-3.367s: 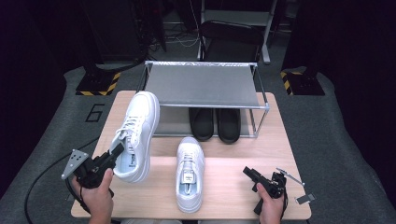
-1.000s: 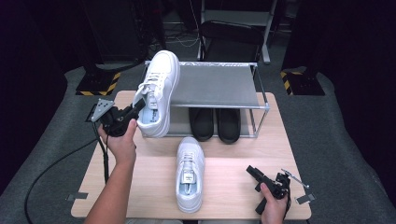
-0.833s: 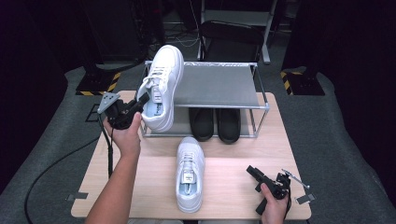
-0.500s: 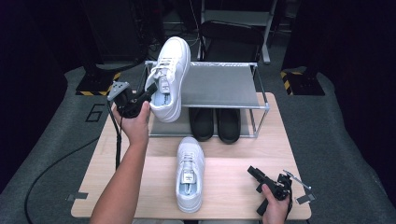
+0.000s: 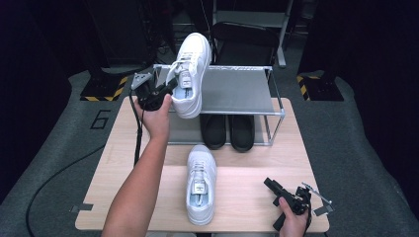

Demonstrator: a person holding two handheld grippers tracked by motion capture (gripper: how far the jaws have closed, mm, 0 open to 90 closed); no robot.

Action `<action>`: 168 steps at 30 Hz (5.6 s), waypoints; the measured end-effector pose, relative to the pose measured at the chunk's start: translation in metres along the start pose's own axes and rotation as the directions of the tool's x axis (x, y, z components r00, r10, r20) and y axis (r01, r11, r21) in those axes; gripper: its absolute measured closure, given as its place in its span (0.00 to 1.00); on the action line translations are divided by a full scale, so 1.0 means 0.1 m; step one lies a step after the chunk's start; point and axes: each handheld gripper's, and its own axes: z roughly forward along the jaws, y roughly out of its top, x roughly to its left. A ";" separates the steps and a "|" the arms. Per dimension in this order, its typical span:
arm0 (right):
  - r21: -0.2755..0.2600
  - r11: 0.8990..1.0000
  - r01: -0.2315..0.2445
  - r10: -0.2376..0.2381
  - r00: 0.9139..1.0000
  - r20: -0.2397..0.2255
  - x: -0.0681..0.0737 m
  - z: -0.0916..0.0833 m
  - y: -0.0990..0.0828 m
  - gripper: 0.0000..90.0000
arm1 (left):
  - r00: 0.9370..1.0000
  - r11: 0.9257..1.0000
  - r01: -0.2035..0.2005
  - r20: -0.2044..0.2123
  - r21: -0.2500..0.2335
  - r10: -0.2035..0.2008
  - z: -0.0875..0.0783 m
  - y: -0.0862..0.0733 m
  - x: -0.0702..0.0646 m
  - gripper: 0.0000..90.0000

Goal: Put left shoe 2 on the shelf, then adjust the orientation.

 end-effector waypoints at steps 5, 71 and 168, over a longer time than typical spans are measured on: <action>-0.013 1.000 -0.011 0.011 1.000 0.007 -0.01 -0.04 -0.01 0.49 | 1.000 1.000 0.006 -0.003 0.026 -0.006 0.14 0.01 -0.02 0.91; 0.010 1.000 -0.018 0.018 1.000 0.002 -0.05 -0.03 -0.07 0.49 | 0.992 0.967 0.082 -0.116 0.241 -0.055 0.97 -0.09 0.00 0.81; 0.103 0.915 0.391 -0.371 0.913 -0.169 0.88 0.30 -0.22 0.59 | 0.976 0.976 -0.136 0.190 0.168 0.103 -1.18 -0.98 0.58 0.52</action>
